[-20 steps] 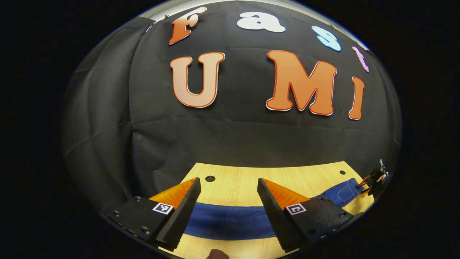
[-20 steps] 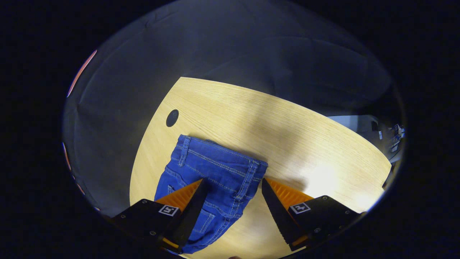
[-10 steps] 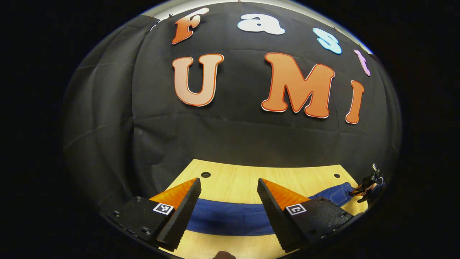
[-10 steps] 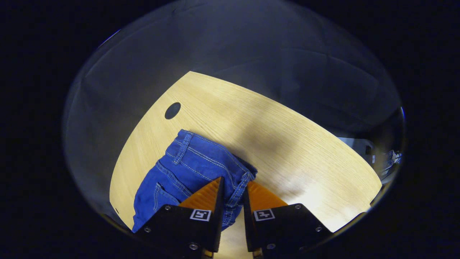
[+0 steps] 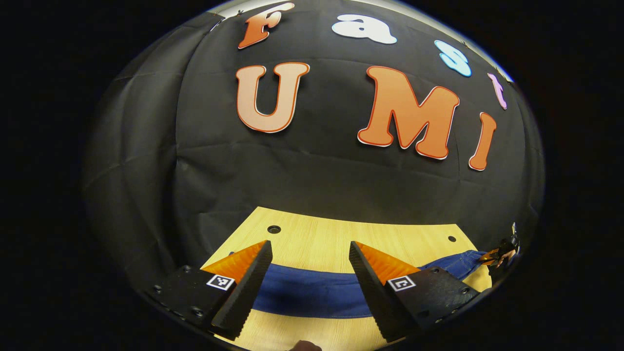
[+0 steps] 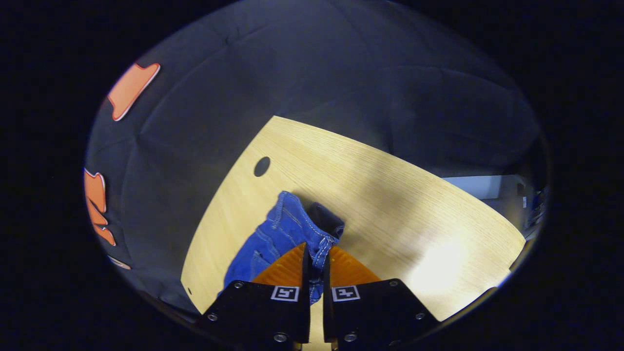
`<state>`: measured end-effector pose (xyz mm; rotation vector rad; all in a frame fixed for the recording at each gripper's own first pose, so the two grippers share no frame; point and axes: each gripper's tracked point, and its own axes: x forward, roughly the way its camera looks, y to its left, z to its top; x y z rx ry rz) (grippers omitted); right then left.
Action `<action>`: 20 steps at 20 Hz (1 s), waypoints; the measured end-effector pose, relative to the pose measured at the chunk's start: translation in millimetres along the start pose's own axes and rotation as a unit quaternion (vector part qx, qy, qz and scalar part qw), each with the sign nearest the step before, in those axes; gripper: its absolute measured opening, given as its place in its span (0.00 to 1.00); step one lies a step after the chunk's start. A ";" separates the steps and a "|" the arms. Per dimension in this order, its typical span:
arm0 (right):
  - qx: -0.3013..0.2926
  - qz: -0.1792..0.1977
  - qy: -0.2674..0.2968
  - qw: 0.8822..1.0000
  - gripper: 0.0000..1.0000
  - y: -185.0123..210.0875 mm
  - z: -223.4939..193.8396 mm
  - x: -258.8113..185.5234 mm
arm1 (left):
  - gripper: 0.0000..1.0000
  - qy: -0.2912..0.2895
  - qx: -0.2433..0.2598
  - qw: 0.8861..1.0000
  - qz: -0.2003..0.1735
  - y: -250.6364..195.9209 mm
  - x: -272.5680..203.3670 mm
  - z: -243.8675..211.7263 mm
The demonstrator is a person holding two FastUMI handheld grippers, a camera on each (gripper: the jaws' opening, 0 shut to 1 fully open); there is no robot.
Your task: Grasp the waist and the cuffs of the jeans and fold them to make the two legs overlap; first hold the waist and fold one-third of the jeans toward the cuffs, then hold the cuffs and fold the remaining one-third in the same direction to finish folding.
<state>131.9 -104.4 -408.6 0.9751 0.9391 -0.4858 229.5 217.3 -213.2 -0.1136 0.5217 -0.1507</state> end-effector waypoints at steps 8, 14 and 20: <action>-0.089 0.059 -0.054 0.993 0.10 73.9 -5.0 -67.9 | 0.98 0.012 -0.010 1.000 -0.022 13.0 22.3 -5.4; -0.194 0.118 -0.068 0.971 0.10 166.5 -45.9 -104.0 | 0.98 0.028 -0.021 0.999 -0.023 38.9 38.3 -18.1; -0.277 0.162 -0.049 0.946 0.10 243.9 -114.0 -122.0 | 0.98 0.044 -0.045 0.998 0.001 90.3 45.6 -33.6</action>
